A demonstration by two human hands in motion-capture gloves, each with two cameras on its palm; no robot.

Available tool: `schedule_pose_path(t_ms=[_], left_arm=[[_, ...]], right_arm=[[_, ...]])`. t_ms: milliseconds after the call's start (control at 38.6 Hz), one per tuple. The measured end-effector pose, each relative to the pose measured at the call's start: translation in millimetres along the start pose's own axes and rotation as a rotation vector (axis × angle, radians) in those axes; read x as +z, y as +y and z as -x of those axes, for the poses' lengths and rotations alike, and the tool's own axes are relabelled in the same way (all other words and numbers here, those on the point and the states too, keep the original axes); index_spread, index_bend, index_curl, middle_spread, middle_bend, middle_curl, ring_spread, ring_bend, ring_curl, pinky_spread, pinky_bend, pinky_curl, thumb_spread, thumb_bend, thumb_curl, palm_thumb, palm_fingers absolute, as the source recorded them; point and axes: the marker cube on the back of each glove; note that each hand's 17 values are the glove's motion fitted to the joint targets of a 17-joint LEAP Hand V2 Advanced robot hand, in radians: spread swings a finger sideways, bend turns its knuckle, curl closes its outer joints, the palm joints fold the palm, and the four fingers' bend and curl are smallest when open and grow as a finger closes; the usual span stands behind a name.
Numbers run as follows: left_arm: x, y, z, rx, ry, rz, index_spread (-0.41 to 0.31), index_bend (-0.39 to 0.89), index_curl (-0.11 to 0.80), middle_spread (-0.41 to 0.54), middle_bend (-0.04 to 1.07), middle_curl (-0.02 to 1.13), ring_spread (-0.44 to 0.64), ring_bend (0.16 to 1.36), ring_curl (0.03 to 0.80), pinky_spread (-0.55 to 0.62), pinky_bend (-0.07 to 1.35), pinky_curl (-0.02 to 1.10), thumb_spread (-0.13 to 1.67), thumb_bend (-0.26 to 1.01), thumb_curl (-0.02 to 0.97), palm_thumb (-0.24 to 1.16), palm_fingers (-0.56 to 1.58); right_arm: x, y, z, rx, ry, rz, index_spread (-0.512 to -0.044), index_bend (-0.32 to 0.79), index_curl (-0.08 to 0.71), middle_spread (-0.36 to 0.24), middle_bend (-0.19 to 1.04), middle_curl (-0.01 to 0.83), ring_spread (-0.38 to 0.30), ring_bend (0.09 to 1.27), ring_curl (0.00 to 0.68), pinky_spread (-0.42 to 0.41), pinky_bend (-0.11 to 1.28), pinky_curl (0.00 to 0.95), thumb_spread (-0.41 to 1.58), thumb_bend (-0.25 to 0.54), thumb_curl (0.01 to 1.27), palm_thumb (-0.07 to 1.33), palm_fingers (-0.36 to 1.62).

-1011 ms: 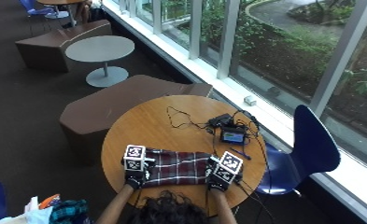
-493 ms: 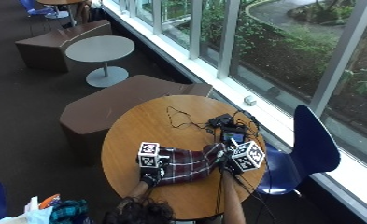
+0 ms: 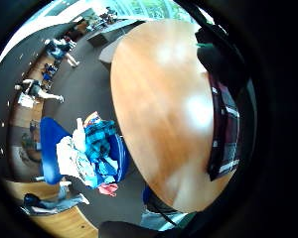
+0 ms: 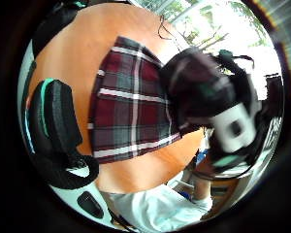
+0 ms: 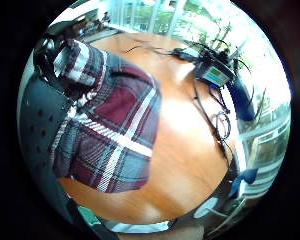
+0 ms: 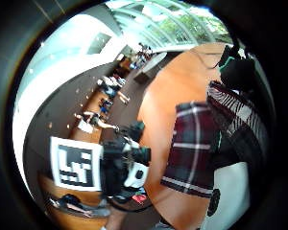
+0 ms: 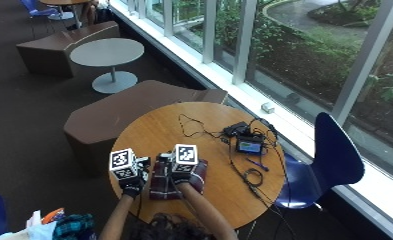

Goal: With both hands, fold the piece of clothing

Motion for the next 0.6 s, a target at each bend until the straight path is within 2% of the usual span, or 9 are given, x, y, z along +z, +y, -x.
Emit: schedule_pose_path(t_ms=[156, 207, 285, 311, 415, 519, 571, 596], left_arm=[[-8, 15, 29, -0.068, 0.033, -0.004, -0.111, 0.12, 0.322, -0.041, 0.21, 0.39, 0.08, 0.57, 0.340, 0.15, 0.45, 0.42, 1.58, 0.19, 0.231, 0.37, 0.46], [-8, 19, 35, -0.081, 0.036, -0.003, -0.111, 0.13, 0.320, -0.045, 0.21, 0.39, 0.08, 0.56, 0.338, 0.14, 0.44, 0.42, 1.58, 0.20, 0.239, 0.38, 0.46], [-5, 22, 39, -0.087, 0.047, 0.015, -0.111, 0.12, 0.317, -0.053, 0.21, 0.39, 0.07, 0.56, 0.336, 0.14, 0.44, 0.41, 1.58, 0.21, 0.250, 0.40, 0.47], [-4, 22, 39, -0.087, 0.051, 0.021, -0.111, 0.12, 0.316, -0.054, 0.20, 0.39, 0.07, 0.56, 0.336, 0.13, 0.44, 0.41, 1.58, 0.21, 0.253, 0.41, 0.47], [6, 17, 35, -0.085, 0.047, 0.031, -0.111, 0.12, 0.312, -0.058, 0.20, 0.40, 0.07, 0.56, 0.334, 0.13, 0.44, 0.41, 1.58, 0.22, 0.262, 0.42, 0.47], [9, 14, 21, -0.050, 0.041, 0.025, -0.111, 0.12, 0.309, -0.061, 0.19, 0.40, 0.06, 0.55, 0.333, 0.12, 0.44, 0.41, 1.58, 0.22, 0.268, 0.43, 0.48], [9, 13, 13, -0.024, 0.042, 0.020, -0.111, 0.13, 0.308, -0.062, 0.19, 0.40, 0.06, 0.56, 0.333, 0.12, 0.43, 0.40, 1.58, 0.23, 0.271, 0.43, 0.47], [9, 11, 10, -0.010, 0.044, 0.015, -0.111, 0.12, 0.307, -0.062, 0.19, 0.40, 0.06, 0.56, 0.334, 0.12, 0.43, 0.40, 1.58, 0.23, 0.272, 0.44, 0.48]], right_arm=[[75, 18, 33, -0.093, 0.203, 0.055, -0.276, 0.10, 0.184, -0.218, 0.41, 0.518, -0.231, 0.85, 0.537, -0.298, 0.74, 0.486, 0.45, -0.031, 0.63, 1.08, 1.12], [90, 18, 38, -0.120, 0.250, 0.014, -0.277, 0.10, 0.188, -0.222, 0.41, 0.516, -0.232, 0.85, 0.538, -0.301, 0.73, 0.485, 0.42, -0.029, 0.64, 1.08, 1.12], [101, 7, 43, -0.160, 0.277, -0.116, -0.278, 0.10, 0.193, -0.224, 0.40, 0.516, -0.234, 0.84, 0.538, -0.301, 0.72, 0.480, 0.39, -0.032, 0.65, 1.08, 1.12], [103, 10, 44, -0.168, 0.281, -0.104, -0.278, 0.09, 0.194, -0.225, 0.40, 0.516, -0.235, 0.83, 0.538, -0.304, 0.72, 0.481, 0.39, -0.031, 0.65, 1.08, 1.13], [98, 33, 40, -0.228, 0.263, 0.059, -0.279, 0.09, 0.198, -0.227, 0.40, 0.516, -0.236, 0.83, 0.539, -0.303, 0.71, 0.476, 0.36, -0.031, 0.66, 1.08, 1.13], [81, 40, 26, -0.414, 0.191, 0.248, -0.285, 0.07, 0.193, -0.231, 0.37, 0.508, -0.239, 0.81, 0.536, -0.312, 0.72, 0.472, 0.39, -0.044, 0.66, 1.05, 1.08], [60, 47, 14, -0.500, 0.199, 0.352, -0.289, 0.01, 0.170, -0.222, 0.32, 0.489, -0.250, 0.76, 0.520, -0.307, 0.76, 0.479, 0.52, -0.060, 0.64, 0.99, 0.95], [48, 50, 6, -0.530, 0.218, 0.398, -0.293, 0.00, 0.169, -0.205, 0.24, 0.468, -0.239, 0.73, 0.514, -0.287, 0.77, 0.486, 0.61, -0.072, 0.62, 0.93, 0.78]])
